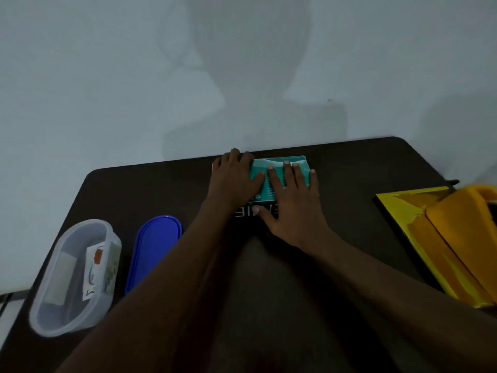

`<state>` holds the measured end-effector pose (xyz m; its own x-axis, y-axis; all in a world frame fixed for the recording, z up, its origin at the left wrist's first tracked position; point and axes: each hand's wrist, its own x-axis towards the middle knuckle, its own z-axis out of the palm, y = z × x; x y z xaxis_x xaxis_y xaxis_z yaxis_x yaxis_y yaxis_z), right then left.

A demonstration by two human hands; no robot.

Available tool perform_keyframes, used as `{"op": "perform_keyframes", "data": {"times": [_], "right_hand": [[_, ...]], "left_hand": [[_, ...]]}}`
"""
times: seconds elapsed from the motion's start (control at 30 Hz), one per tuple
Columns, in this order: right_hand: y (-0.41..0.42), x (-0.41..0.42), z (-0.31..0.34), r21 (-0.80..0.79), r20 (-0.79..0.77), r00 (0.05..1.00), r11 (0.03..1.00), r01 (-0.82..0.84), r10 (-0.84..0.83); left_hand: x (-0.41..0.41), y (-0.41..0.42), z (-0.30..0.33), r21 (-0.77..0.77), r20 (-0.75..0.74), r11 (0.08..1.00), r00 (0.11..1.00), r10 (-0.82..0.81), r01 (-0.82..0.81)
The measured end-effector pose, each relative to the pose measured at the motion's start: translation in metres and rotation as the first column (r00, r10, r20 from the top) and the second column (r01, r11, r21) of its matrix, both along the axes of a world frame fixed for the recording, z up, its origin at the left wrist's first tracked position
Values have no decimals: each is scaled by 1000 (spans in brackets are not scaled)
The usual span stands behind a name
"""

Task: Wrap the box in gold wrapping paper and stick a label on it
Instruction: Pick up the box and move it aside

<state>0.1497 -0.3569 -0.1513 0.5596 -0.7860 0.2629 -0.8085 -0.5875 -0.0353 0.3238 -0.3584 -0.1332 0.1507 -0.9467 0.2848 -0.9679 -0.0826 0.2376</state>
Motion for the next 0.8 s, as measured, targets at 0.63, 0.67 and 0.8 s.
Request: {"op": "perform_keyframes", "data": {"times": [0.63,0.67,0.8], "right_hand": [[114,-61,-10,307,518,828,950,52,-213],[124,-64,-7,395,582,779,919,-21,-232],[166,-75,9,533,694,656,824,-191,-297]], "left_hand": [[-37,101,25,221,18,973,998,62,-65],[-41,113,25,229,-24,971,997,72,-65],[-54,172,22,249,-211,968,973,91,-37]]}}
